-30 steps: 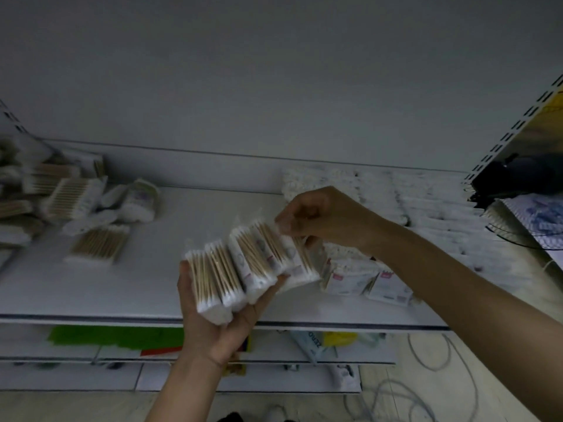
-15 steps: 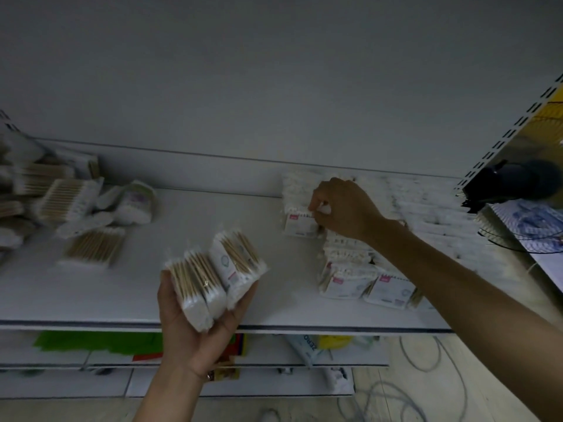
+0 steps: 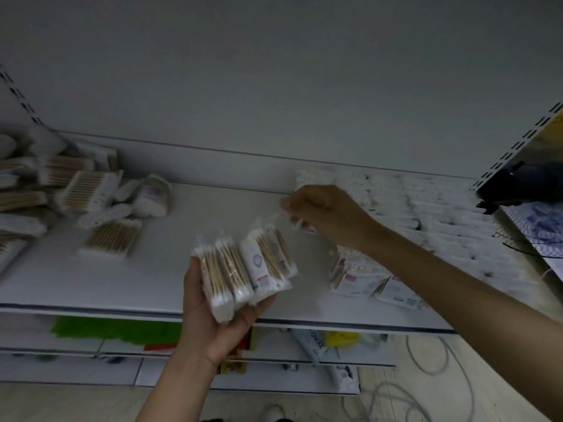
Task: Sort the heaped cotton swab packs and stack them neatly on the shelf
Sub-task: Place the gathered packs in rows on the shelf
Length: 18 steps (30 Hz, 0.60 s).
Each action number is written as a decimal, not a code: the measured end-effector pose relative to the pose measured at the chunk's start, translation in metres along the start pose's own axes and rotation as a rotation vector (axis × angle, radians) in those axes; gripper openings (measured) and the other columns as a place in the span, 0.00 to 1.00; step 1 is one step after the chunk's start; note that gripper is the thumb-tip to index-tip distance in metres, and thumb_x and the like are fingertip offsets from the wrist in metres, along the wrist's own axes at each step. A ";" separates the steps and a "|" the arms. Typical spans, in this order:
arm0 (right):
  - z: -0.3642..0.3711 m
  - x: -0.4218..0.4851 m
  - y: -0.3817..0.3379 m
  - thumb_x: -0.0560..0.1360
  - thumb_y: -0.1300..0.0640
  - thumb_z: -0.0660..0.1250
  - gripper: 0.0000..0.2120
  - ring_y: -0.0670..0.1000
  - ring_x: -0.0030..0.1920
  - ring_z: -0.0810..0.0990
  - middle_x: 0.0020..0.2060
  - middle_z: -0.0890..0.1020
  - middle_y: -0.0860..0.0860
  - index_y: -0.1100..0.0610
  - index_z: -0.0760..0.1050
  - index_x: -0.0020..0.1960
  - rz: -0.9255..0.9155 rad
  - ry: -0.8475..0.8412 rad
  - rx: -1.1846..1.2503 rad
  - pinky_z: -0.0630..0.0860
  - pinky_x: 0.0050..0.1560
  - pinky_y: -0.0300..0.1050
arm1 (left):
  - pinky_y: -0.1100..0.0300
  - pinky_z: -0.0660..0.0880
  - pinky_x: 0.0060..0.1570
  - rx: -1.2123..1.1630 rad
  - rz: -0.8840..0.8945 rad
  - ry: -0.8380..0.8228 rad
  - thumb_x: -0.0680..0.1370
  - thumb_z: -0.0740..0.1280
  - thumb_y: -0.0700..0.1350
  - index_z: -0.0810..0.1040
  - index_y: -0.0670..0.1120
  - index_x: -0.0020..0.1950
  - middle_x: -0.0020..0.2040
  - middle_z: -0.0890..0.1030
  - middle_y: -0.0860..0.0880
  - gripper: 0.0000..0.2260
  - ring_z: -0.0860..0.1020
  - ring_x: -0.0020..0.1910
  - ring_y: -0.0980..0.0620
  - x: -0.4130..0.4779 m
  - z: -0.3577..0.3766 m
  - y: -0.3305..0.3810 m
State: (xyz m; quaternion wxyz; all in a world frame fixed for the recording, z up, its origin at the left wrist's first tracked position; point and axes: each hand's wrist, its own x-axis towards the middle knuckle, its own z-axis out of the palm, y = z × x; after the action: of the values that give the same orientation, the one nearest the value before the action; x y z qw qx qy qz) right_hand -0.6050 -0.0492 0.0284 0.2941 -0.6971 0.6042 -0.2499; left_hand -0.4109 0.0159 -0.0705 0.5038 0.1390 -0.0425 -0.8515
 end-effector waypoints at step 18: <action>-0.031 0.005 0.057 0.72 0.58 0.72 0.05 0.54 0.49 0.80 0.46 0.83 0.54 0.59 0.81 0.46 -0.119 0.033 -0.482 0.73 0.55 0.47 | 0.46 0.80 0.48 0.063 0.028 0.105 0.49 0.86 0.49 0.85 0.47 0.53 0.61 0.80 0.44 0.34 0.81 0.56 0.43 0.014 -0.015 -0.007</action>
State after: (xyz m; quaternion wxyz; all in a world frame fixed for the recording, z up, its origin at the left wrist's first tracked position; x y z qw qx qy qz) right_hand -0.6659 -0.0630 0.0098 0.0942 -0.7773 0.6091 -0.1264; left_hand -0.4192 0.0079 -0.0893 0.5126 0.1984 -0.0447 -0.8342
